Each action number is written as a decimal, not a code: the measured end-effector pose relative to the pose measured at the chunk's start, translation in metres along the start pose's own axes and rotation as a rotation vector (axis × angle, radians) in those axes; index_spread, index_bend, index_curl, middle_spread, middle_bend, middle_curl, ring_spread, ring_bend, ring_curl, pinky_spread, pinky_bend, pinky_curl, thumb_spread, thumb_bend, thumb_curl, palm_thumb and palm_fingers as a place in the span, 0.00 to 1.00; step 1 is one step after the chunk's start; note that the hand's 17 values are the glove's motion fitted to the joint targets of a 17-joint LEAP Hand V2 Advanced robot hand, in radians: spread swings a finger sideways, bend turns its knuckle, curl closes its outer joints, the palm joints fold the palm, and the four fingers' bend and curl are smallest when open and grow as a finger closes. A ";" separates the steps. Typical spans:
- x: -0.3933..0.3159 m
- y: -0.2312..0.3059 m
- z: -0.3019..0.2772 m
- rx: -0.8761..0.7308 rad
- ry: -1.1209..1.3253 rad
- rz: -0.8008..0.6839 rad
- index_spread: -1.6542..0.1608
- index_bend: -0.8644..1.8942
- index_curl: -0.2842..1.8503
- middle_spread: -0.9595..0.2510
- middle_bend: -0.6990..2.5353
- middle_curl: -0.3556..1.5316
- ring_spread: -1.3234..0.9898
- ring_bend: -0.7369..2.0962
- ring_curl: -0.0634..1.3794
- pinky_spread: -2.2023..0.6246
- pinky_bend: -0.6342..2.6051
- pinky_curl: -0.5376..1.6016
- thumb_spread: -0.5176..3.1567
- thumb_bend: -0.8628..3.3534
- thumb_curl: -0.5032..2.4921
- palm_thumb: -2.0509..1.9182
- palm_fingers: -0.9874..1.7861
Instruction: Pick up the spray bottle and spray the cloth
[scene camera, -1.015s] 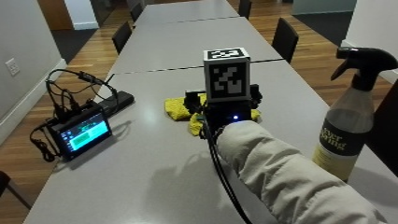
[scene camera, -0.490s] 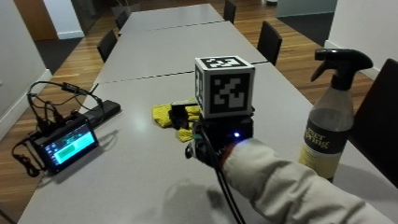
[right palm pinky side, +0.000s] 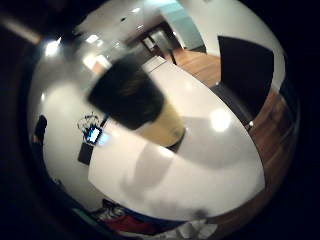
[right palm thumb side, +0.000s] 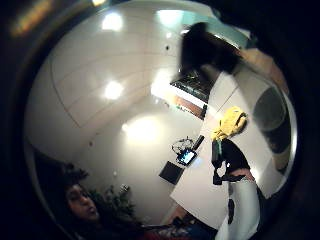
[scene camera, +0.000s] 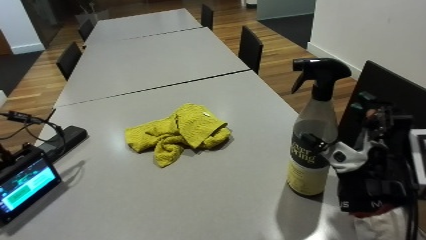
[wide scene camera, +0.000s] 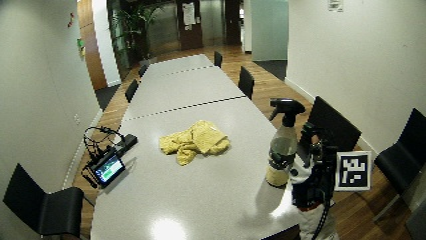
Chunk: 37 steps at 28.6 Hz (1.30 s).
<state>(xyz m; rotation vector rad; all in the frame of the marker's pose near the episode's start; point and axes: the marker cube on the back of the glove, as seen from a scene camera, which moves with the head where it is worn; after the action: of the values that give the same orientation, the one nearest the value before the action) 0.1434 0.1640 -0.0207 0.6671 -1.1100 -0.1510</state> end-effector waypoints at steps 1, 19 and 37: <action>0.016 -0.007 -0.002 0.033 -0.044 0.061 0.75 0.36 0.31 0.78 0.35 0.39 0.56 0.40 0.29 0.80 0.27 0.39 0.36 0.24 0.30 0.74 0.44; 0.098 -0.019 -0.003 -0.062 -0.180 0.109 0.75 0.35 0.26 0.79 0.34 0.40 0.56 0.46 0.31 0.81 0.32 0.41 0.36 0.23 0.34 0.79 0.61; 0.090 -0.118 0.007 -0.299 0.784 -0.149 0.76 0.35 0.25 0.79 0.33 0.41 0.56 0.45 0.33 0.80 0.31 0.42 0.36 0.22 0.36 0.80 0.61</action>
<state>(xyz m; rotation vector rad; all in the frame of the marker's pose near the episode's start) 0.2031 0.0280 -0.0163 0.4695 -0.2744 -0.1589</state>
